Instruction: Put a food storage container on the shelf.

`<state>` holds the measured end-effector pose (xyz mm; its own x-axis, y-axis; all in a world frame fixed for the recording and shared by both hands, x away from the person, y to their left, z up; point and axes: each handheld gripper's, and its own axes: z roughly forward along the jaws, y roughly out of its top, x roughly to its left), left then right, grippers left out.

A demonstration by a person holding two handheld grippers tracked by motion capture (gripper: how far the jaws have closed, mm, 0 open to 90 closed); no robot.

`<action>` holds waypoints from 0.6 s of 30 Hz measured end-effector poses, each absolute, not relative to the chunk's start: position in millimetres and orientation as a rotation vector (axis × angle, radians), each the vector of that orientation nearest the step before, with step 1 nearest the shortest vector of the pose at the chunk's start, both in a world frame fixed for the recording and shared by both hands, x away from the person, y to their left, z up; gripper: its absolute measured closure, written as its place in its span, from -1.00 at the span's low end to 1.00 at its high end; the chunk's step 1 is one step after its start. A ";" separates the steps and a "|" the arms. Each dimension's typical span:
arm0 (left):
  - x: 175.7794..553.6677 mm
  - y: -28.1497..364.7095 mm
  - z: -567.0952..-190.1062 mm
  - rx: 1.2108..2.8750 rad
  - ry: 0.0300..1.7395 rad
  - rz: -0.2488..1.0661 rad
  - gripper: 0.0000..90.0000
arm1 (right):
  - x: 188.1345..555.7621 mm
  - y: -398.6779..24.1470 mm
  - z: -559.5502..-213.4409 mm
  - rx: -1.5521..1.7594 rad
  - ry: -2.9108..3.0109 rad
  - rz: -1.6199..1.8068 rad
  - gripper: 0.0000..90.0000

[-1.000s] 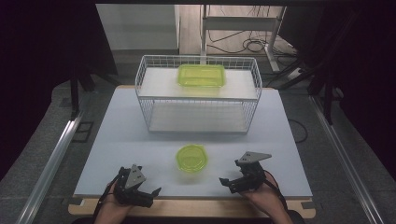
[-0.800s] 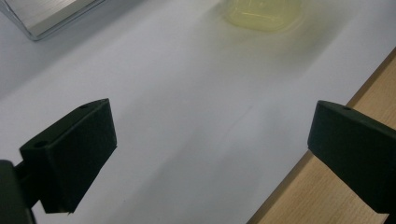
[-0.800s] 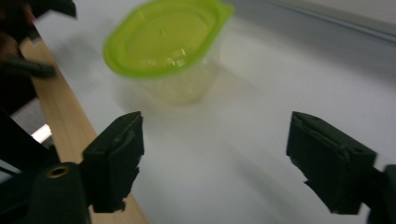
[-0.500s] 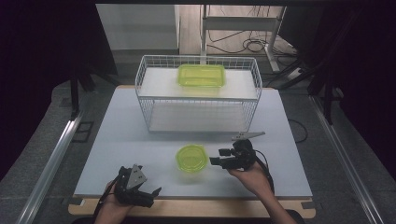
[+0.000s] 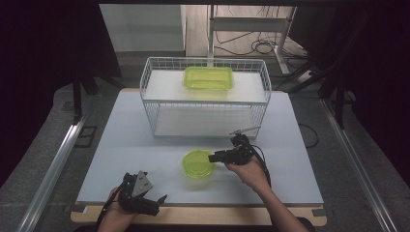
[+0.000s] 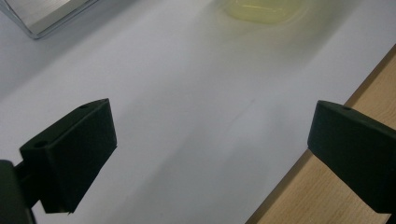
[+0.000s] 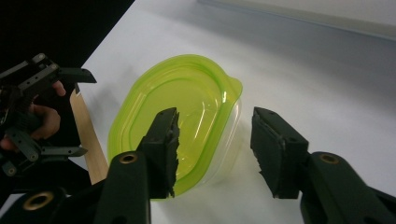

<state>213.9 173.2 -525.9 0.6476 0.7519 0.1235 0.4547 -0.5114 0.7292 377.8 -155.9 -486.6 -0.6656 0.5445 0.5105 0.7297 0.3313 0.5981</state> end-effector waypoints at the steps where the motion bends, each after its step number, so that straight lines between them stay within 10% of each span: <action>1: 213.9 173.1 -526.0 2.193 0.931 0.569 -0.97 | 379.5 -155.7 -488.0 -1.159 -2.367 -1.239 0.23; 18: 213.4 172.0 -526.5 2.219 0.914 0.579 -0.97 | 381.0 -149.6 -488.8 -1.084 -2.363 -1.163 0.78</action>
<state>213.4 172.0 -526.5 0.6577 0.7391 0.1452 0.4466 -0.5379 0.7150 381.0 -149.6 -488.8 -0.6735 0.5001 0.5443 0.7364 0.3897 0.5531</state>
